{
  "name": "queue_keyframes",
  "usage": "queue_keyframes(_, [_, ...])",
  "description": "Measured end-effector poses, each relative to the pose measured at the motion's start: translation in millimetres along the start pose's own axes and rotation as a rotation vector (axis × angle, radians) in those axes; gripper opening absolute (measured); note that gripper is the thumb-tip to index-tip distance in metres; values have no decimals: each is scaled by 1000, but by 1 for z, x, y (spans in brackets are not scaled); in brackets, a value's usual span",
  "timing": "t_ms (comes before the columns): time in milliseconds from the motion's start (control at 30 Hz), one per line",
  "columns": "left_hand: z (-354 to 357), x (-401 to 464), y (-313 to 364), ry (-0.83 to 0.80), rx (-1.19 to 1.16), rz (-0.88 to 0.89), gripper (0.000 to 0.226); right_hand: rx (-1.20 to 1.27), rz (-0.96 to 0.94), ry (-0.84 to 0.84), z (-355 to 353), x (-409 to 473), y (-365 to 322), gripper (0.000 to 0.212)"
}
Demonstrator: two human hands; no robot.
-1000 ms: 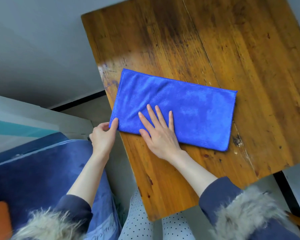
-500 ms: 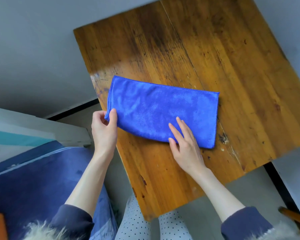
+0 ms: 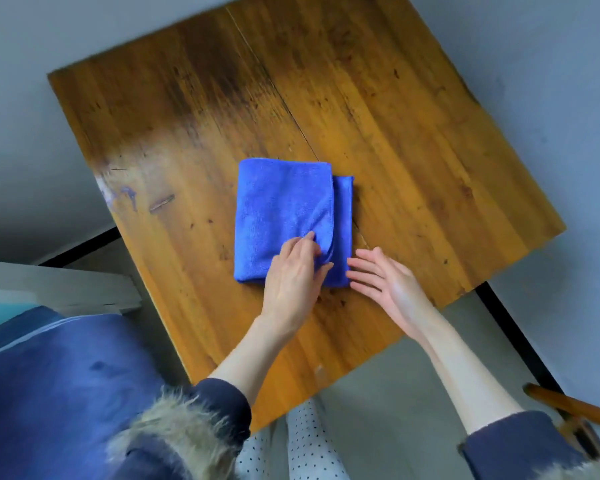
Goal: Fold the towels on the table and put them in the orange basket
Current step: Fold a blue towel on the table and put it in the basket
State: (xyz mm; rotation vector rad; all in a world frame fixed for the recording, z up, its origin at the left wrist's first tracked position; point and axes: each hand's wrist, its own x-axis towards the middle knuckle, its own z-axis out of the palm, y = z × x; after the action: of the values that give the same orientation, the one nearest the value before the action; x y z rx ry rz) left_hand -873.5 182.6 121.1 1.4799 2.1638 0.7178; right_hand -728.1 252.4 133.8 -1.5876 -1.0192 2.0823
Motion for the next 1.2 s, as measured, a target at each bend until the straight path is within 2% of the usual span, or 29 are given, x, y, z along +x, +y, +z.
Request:
queue_keyframes(100, [11,-4,-5,-7,34,39,20,-49,-5,-8,2,14,-9,37])
queue_keyframes(300, [11,-3,6,106,-56,26,10,-178,-36,1,20,47,-35,24])
queue_keyframes(500, [21,-11,16,5,-7,110,10,-331,-64,67,26,65,-45,46])
queue_keyframes(567, [23,-12,14,-20,16,103,12,-337,-92,96,25,69,-46,40])
queue_keyframes(667, [26,-13,13,-40,71,123,14,-349,-87,127,24,75,-45,15])
queue_keyframes(767, [28,-16,13,-39,112,155,15,-341,-68,138,23,80,-43,6])
queue_keyframes(933, [27,-15,10,-103,144,179,9,-273,-23,104,19,81,-41,18])
queue_keyframes(1000, [22,-12,8,-122,107,192,12,-249,-14,94,19,81,-43,18])
queue_keyframes(1067, [13,-4,2,-57,125,209,19,-251,-20,103,20,80,-44,10])
queue_keyframes(1133, [2,13,-9,61,212,188,24,-444,-163,234,22,75,-42,13])
queue_keyframes(1200, [-9,36,-22,132,314,146,32,-821,-546,418,25,65,-35,23])
